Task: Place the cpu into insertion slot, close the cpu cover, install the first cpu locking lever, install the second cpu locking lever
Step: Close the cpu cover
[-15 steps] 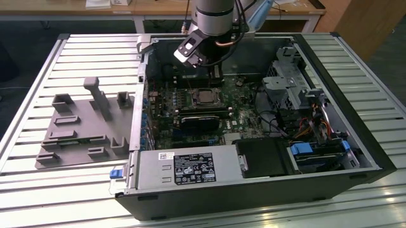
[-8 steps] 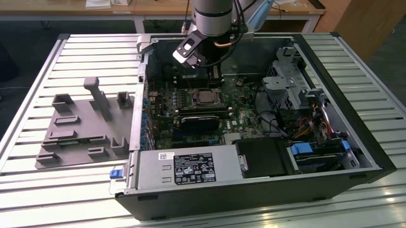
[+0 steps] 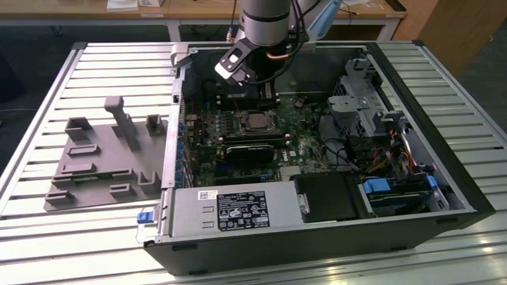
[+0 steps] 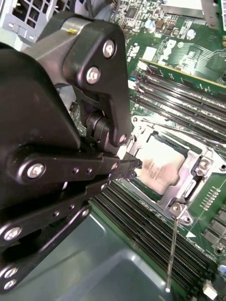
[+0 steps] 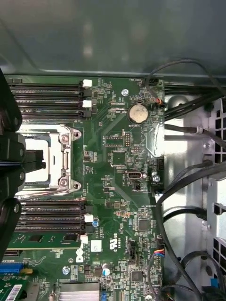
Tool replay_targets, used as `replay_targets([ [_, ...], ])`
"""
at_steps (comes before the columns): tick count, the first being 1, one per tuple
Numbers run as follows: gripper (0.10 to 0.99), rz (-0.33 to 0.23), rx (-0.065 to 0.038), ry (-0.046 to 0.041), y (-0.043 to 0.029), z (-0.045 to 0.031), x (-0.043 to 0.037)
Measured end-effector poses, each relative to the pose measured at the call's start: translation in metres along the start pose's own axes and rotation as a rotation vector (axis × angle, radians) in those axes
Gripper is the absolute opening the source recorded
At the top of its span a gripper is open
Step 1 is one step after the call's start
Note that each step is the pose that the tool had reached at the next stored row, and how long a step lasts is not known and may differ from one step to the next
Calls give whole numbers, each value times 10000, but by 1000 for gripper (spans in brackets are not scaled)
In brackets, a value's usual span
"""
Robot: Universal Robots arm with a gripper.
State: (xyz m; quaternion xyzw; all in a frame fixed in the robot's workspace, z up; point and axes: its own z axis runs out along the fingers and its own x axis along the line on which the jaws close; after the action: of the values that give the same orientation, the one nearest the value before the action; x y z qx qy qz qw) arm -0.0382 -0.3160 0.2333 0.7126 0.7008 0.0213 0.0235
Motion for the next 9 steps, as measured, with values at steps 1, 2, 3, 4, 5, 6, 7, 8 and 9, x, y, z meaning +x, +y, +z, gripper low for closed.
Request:
replay_targets([
  [1,102,-1,0,0,-17,5,-2],
  [2,102,1,1,0,-33,11,-5],
  [3,102,1,0,-1,-46,18,-11],
  [4,102,1,0,0,-58,26,-19],
  [5,102,2,-1,1,-69,34,-26],
  [6,102,3,-1,2,-78,42,-31],
  [7,102,3,-1,1,-85,46,-35],
  [8,102,2,0,0,-89,46,-36],
  [9,102,1,0,0,-89,46,-36],
])
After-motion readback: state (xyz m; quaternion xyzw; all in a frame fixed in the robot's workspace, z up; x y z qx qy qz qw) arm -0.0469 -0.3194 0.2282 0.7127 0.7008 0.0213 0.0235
